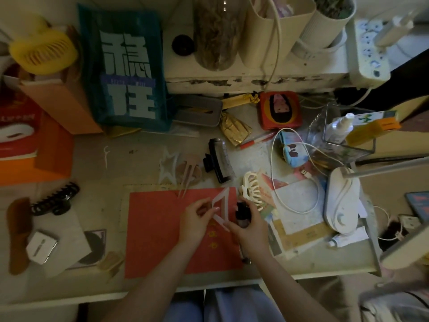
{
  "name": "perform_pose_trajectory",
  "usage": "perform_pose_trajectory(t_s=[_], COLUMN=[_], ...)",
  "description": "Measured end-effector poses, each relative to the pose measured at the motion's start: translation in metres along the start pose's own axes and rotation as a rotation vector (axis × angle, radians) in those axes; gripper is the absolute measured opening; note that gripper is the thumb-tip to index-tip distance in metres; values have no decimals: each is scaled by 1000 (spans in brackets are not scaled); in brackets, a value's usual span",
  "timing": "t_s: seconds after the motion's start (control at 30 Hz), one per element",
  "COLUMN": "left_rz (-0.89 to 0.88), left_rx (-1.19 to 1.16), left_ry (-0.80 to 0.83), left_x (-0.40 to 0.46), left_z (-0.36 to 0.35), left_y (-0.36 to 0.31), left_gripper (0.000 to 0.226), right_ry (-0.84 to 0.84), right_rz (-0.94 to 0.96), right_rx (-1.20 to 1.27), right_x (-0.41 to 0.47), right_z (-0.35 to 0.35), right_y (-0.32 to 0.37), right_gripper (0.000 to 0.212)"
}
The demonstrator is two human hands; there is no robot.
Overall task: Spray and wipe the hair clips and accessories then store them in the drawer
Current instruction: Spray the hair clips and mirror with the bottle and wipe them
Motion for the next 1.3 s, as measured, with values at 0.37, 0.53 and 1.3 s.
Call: perform_pose_trajectory(t_s=[0.37,0.53,1.3], left_rz=[-98,-81,-101], left_rx=[107,132,393], left_ry=[-222,-323,-229], left_x=[-26,-40,22], left_z=[83,143,368], left_y=[1,26,197], left_gripper=[36,32,42], right_ry=[140,285,238], right_rz=[107,150,23], right_rx=[-31,-146,-236], right_x=[-21,-41,-136], right_z=[-16,-67,-320], right_y=[48,69,81], right_gripper=[56,55,69])
Point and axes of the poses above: each hand's wrist, its own x-axis towards the middle knuckle, its own z-axis out of the back of the hand, y = z × x, the point moved 8 cm from there along x, towards the middle knuckle, and after that the axes turned 11 degrees about x, right-handed, at the moved point
